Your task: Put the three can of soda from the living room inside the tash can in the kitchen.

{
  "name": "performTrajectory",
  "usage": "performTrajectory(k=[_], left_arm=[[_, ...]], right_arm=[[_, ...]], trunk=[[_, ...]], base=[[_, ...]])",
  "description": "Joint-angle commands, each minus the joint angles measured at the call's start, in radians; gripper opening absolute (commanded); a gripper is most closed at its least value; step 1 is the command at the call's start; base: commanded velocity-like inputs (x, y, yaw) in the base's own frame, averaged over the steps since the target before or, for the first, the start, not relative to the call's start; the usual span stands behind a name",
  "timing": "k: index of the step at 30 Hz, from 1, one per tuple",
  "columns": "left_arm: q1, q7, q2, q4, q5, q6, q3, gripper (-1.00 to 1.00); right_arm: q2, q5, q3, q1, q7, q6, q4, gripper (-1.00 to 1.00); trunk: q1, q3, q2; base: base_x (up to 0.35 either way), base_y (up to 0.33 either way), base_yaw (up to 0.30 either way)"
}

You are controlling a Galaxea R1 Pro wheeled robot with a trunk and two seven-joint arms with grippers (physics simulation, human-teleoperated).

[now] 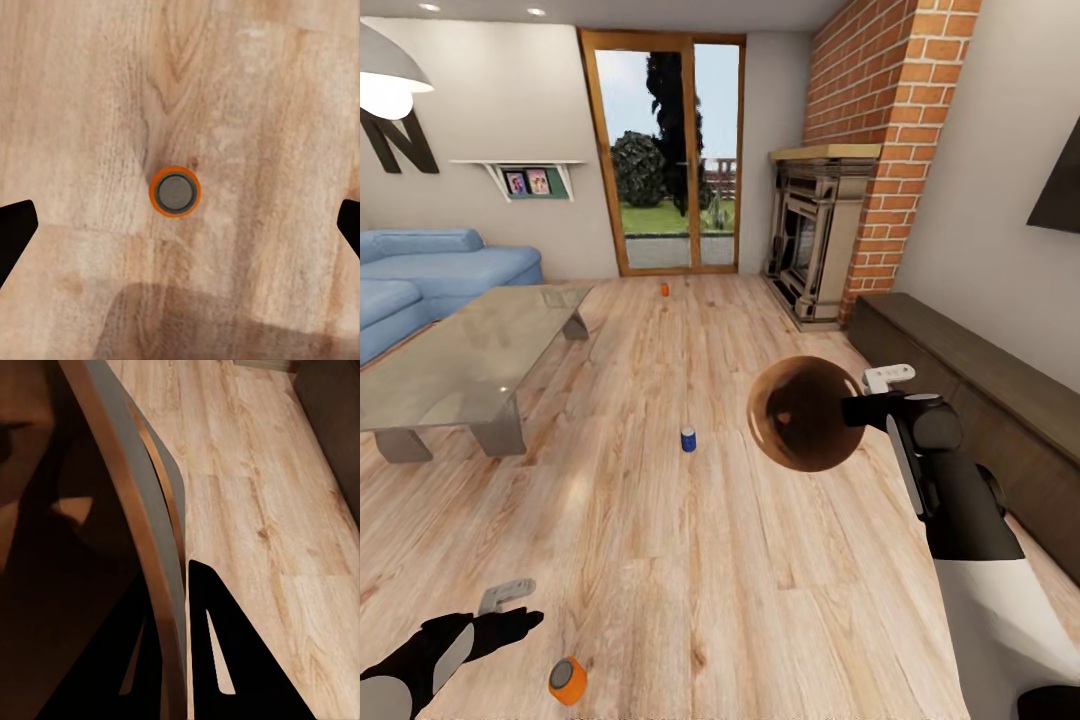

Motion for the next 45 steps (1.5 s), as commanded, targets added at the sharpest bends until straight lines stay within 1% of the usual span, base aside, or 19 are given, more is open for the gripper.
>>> performTrajectory(k=[1, 8, 10, 11, 12, 13, 15, 16, 18, 23, 29, 31, 33, 36, 37, 38, 41, 45], left_arm=[[0.000, 0.000, 0.000, -0.001, 0.000, 0.000, 0.000, 1.00], [-0.003, -0.001, -0.001, -0.004, 0.000, 0.003, -0.003, 1.00], [-0.024, 0.000, -0.001, -0.029, -0.001, 0.017, -0.005, 1.00], [-0.046, 0.001, 0.000, -0.047, -0.001, 0.044, -0.005, 1.00], [-0.056, 0.001, 0.001, -0.054, 0.000, 0.062, -0.005, 1.00], [-0.071, 0.003, 0.002, -0.067, 0.001, 0.098, -0.005, 1.00], [-0.084, 0.006, 0.001, -0.078, 0.001, 0.125, -0.003, 1.00], [-0.104, 0.009, -0.001, -0.091, 0.000, 0.152, -0.002, 1.00], [-0.117, 0.010, -0.002, -0.097, -0.001, 0.163, -0.002, 1.00], [-0.146, 0.013, -0.003, -0.099, -0.003, 0.176, -0.004, 1.00], [-0.155, 0.015, 0.005, -0.103, -0.002, 0.181, -0.001, 1.00], [-0.158, 0.015, 0.006, -0.105, -0.002, 0.182, -0.001, 1.00], [-0.182, 0.014, 0.008, -0.101, -0.003, 0.183, -0.002, 1.00], [-0.199, 0.014, 0.009, -0.096, -0.004, 0.184, -0.002, 1.00], [-0.203, 0.014, 0.009, -0.095, -0.004, 0.184, -0.002, 1.00], [-0.207, 0.014, 0.009, -0.094, -0.004, 0.184, -0.002, 1.00], [-0.210, 0.014, 0.009, -0.093, -0.004, 0.185, -0.002, 1.00], [-0.211, 0.013, 0.009, -0.094, -0.005, 0.185, -0.002, 1.00]], right_arm=[[-0.001, -0.004, -0.001, 0.000, 0.004, 0.000, -0.003, -1.00], [-0.004, -0.003, -0.001, 0.002, 0.004, 0.000, -0.003, -1.00], [-0.005, -0.003, -0.001, 0.002, 0.004, 0.000, -0.003, -1.00], [-0.005, -0.003, -0.001, 0.001, 0.004, 0.000, -0.003, -1.00], [-0.005, -0.003, -0.001, 0.001, 0.004, 0.000, -0.003, -1.00], [-0.005, -0.003, -0.001, 0.001, 0.004, 0.000, -0.003, -1.00], [-0.004, -0.003, -0.001, 0.001, 0.004, 0.000, -0.003, -1.00], [-0.004, -0.003, 0.000, 0.000, 0.004, 0.000, -0.003, -1.00], [-0.004, -0.003, 0.004, 0.000, 0.004, 0.000, -0.003, -1.00], [-0.005, -0.003, 0.032, 0.001, 0.004, 0.000, -0.003, -1.00], [-0.002, -0.003, 0.045, 0.001, 0.003, 0.000, 0.002, -1.00], [-0.002, -0.003, 0.057, 0.001, 0.003, 0.000, 0.005, -1.00], [-0.001, -0.003, 0.068, -0.001, 0.002, 0.000, 0.013, -1.00], [-0.002, -0.002, 0.073, -0.004, 0.002, 0.000, 0.016, -1.00], [-0.003, 0.003, 0.074, -0.009, 0.002, 0.000, 0.018, -1.00], [-0.002, 0.024, 0.075, -0.028, 0.003, 0.000, 0.019, -1.00], [0.003, 0.053, 0.076, -0.047, 0.004, 0.000, 0.020, -1.00], [0.006, 0.069, 0.077, -0.056, 0.005, 0.000, 0.020, -1.00]], trunk=[[0.004, -0.005, -0.007], [0.031, -0.038, -0.056], [0.038, -0.047, -0.070], [0.042, -0.052, -0.077], [0.046, -0.057, -0.084], [0.050, -0.061, -0.091], [0.057, -0.071, -0.105], [0.061, -0.076, -0.112], [0.069, -0.085, -0.126], [0.088, -0.109, -0.161], [0.111, -0.137, -0.203], [0.119, -0.146, -0.217], [0.126, -0.156, -0.231], [0.138, -0.170, -0.252], [0.142, -0.175, -0.259], [0.146, -0.179, -0.266], [0.157, -0.194, -0.287], [0.172, -0.213, -0.315]], base=[[0.000, 0.000, 0.000], [0.000, 0.000, 0.000], [0.000, 0.000, 0.000], [0.000, 0.000, 0.000], [0.000, 0.000, 0.000], [0.000, 0.000, 0.000], [0.000, 0.000, 0.000], [0.000, 0.000, 0.000], [0.000, 0.000, 0.000], [0.000, 0.000, 0.000], [0.000, 0.000, 0.000], [0.000, 0.000, 0.000], [0.000, 0.000, 0.000], [0.000, 0.000, 0.000], [0.000, 0.000, 0.000], [0.000, 0.000, 0.000], [0.000, 0.000, 0.000], [0.000, 0.000, 0.000]])
